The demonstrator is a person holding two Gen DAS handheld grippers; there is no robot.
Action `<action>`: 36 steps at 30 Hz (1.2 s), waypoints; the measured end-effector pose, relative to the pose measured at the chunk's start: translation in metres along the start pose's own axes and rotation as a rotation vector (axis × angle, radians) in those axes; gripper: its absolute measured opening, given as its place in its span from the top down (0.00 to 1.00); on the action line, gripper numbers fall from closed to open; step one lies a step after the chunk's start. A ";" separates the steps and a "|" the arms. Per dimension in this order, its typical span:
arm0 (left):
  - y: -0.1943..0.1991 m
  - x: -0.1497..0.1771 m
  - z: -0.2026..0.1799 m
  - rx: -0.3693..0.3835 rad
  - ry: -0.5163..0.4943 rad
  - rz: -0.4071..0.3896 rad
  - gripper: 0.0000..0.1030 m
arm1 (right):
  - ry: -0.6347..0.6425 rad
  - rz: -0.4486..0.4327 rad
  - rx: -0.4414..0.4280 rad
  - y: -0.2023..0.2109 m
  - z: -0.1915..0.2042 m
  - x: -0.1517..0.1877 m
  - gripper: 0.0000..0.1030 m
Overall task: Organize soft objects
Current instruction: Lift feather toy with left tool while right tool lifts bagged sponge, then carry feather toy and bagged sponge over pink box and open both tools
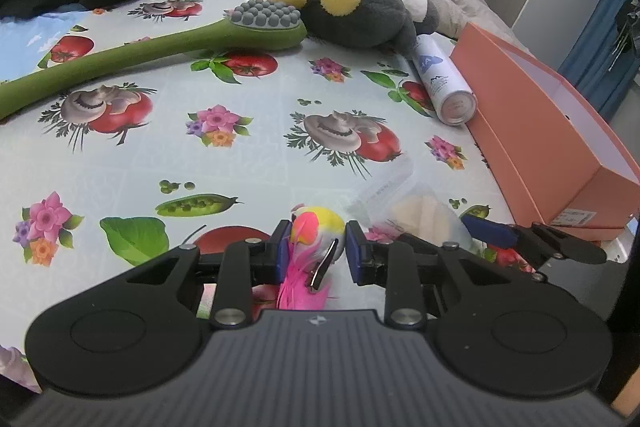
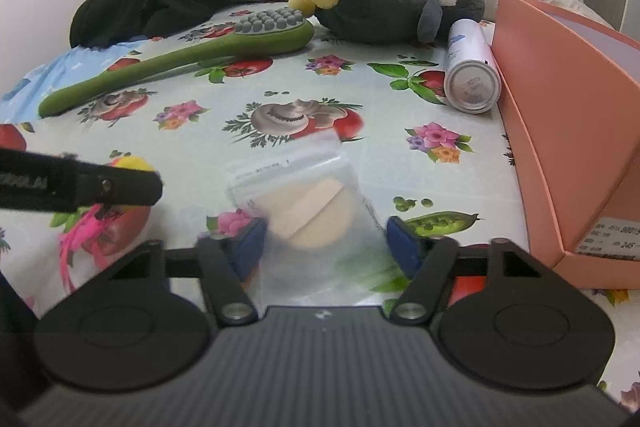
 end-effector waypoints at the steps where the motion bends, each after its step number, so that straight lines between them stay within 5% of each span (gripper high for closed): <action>1: 0.000 0.000 0.001 -0.003 0.000 -0.001 0.68 | 0.004 -0.001 0.000 0.001 0.001 0.000 0.55; 11: 0.002 -0.004 -0.003 -0.001 -0.001 -0.002 0.68 | -0.081 0.027 0.007 0.013 -0.010 0.005 0.74; 20: 0.014 -0.012 -0.021 0.021 -0.026 -0.010 0.68 | -0.148 0.005 0.024 0.041 -0.022 0.001 0.78; 36: 0.056 -0.052 -0.100 0.110 -0.076 -0.066 0.68 | -0.186 -0.121 0.061 0.120 -0.060 -0.058 0.78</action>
Point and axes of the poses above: each gripper's, at about its wrist camera, not at the fingertips, and y roughly against the way its jaws point, z to its left, x to its underside, the point moved 8 cm from there along -y, roughly the way its jaws point, and after that the axes turned 15 degrees about y, right-handed, at the moved point
